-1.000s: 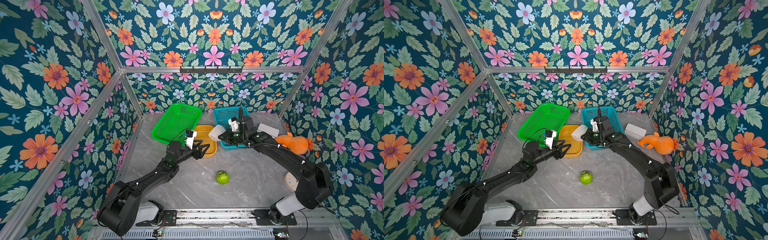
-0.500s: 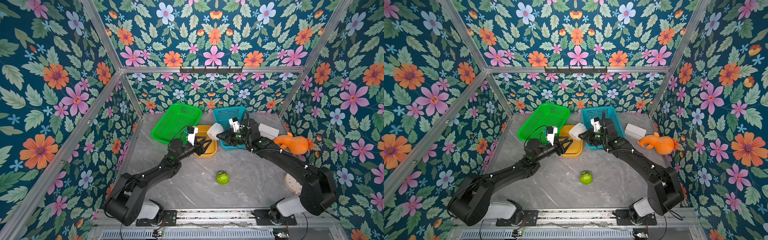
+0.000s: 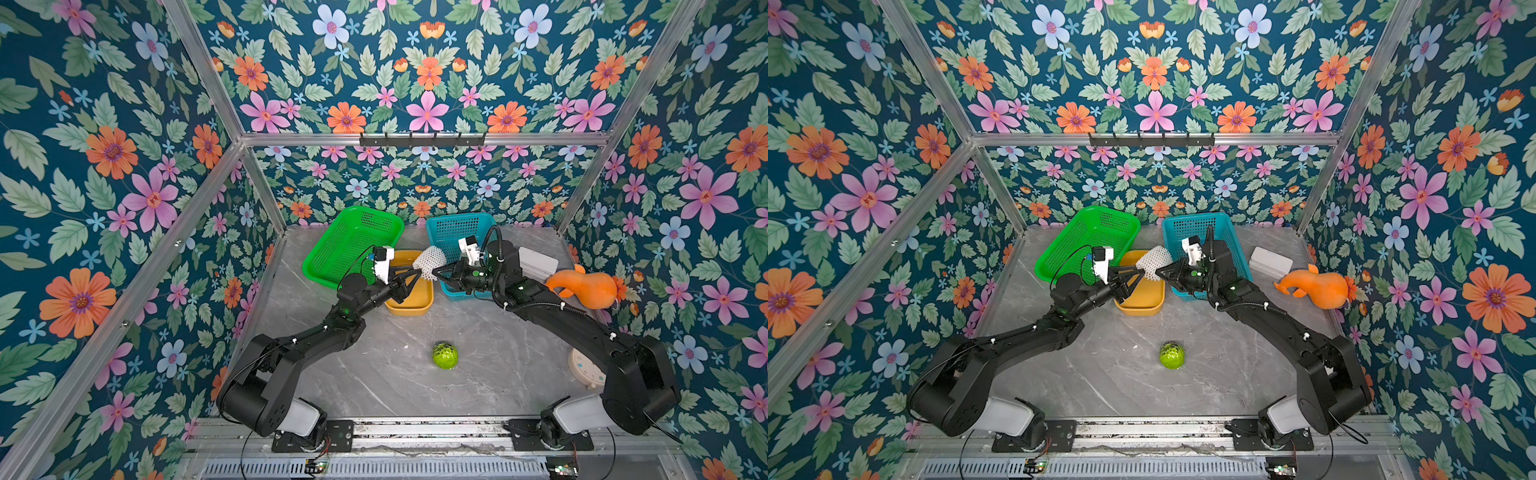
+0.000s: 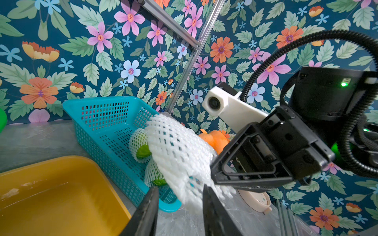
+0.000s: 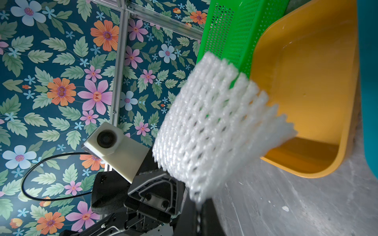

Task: Sleeve custard apples in foam nets
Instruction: Open the foam net.

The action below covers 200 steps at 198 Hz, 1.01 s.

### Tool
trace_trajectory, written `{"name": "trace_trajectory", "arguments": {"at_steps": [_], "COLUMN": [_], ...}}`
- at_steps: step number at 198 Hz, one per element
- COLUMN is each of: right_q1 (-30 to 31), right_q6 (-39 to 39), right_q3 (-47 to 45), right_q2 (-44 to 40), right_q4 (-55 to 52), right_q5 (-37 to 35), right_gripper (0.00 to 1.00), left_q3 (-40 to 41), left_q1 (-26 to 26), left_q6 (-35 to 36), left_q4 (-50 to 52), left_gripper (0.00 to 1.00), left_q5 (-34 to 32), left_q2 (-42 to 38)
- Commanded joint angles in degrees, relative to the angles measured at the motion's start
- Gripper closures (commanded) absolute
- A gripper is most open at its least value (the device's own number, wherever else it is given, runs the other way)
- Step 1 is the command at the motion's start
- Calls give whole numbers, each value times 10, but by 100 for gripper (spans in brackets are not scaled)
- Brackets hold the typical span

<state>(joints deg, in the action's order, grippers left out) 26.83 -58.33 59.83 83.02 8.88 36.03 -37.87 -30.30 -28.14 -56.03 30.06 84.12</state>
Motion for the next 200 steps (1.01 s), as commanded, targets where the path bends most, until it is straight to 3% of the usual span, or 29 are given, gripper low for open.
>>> {"name": "trace_trajectory", "arguments": {"at_steps": [1,67,92,108,124,131,167,174,200], "right_q1": [0,1,0,1,0,0,0,1,1], "right_q6": [-16,-19,-19,-16,-13,-9,79,103,180], "right_q3": [0,-4,-5,-6,-4,-4,21,22,33], "right_q2": [-4,6,9,11,13,13,-20,-33,-70], "right_q4": [34,44,44,43,39,34,-101,-131,-217], "right_q5": [12,23,17,11,4,1,-76,-105,-184], "right_gripper": [98,98,98,98,96,91,28,24,25], "left_q3": [-4,-23,-27,-28,-28,-27,-39,-47,-61], "left_q1": [2,2,2,2,2,2,2,2,1], "left_q6": [-13,-30,-35,-38,-36,-36,-13,-4,11], "left_q4": [-40,-57,-57,-57,-50,-46,54,91,164], "left_gripper": [61,67,80,100,100,100,100,100,100], "left_q5": [9,35,49,57,56,55,-1,-20,-62], "left_q2": [8,25,27,29,28,27,8,3,-13]}}
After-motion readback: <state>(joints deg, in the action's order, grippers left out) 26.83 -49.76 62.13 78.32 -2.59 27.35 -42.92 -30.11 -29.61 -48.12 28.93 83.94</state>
